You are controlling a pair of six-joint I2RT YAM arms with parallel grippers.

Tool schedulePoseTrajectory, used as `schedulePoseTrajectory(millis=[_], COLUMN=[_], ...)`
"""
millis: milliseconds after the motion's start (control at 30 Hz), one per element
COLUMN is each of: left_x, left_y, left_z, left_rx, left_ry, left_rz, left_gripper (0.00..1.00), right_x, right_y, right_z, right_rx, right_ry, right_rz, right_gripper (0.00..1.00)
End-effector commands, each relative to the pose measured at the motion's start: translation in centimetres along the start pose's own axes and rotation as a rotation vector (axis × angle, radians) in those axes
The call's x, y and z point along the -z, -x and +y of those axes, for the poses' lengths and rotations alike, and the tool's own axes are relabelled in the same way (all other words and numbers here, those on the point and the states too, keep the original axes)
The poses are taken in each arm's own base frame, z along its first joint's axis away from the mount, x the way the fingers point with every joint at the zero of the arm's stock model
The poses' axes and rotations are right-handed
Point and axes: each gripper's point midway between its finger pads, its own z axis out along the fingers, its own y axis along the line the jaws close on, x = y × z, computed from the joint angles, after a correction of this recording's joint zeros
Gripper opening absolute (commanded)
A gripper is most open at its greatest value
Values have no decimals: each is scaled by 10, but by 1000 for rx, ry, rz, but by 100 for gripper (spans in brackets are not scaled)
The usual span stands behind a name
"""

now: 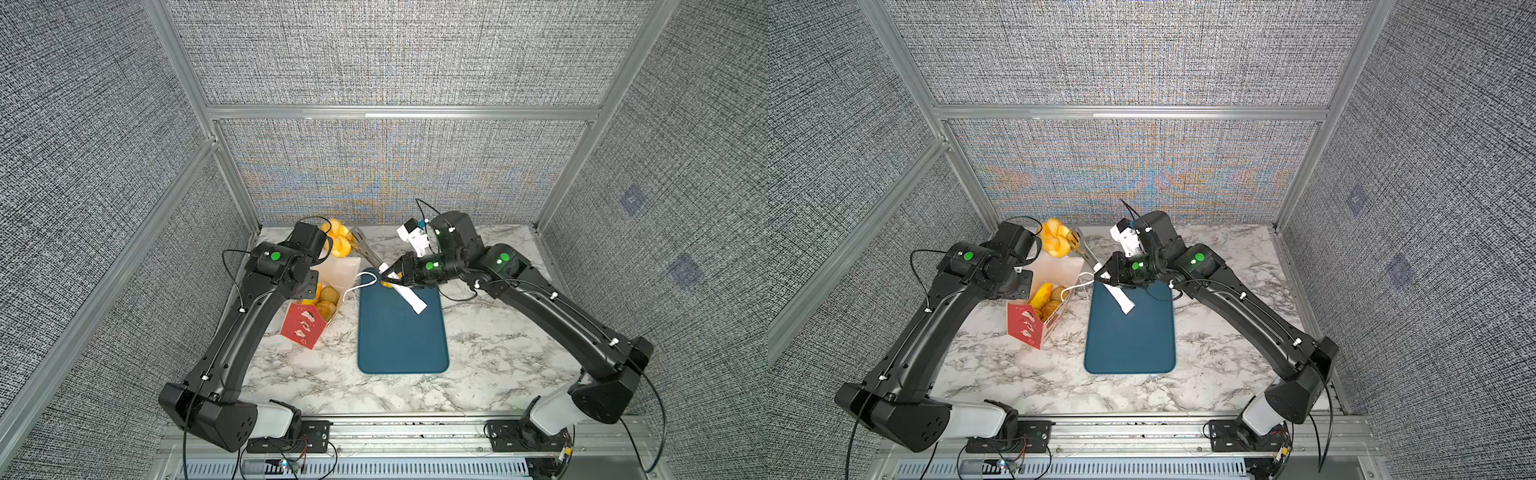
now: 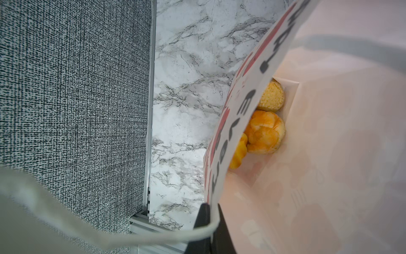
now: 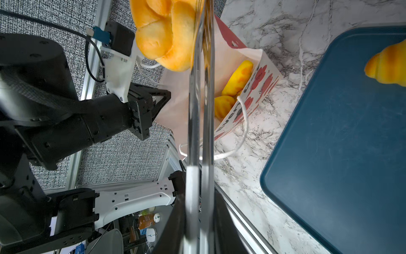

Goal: Pack bread into a paper bag
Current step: Place the fake bread in the paper bag.

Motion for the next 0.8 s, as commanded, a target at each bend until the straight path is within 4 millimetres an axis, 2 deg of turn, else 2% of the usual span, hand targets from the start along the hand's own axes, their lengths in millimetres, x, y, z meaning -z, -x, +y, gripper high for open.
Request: schedulePoseTrajectory(millis=[0,267,767], left_x=[0,0,-1], left_y=[6,7,7], left_z=[-1,-1,-2], left_rx=[7,5,3], left_ry=[0,2,-1], left_rz=[-23,-24,-22], left_gripper=[2,2,2], right_x=[-1,-7,-7], right_y=[1,-11,-14], right_z=[6,2,-2], right_rx=[20,23,37], right_ry=[26,22,-3], right_rz=[-16,23,31], right_gripper=[17,18,25])
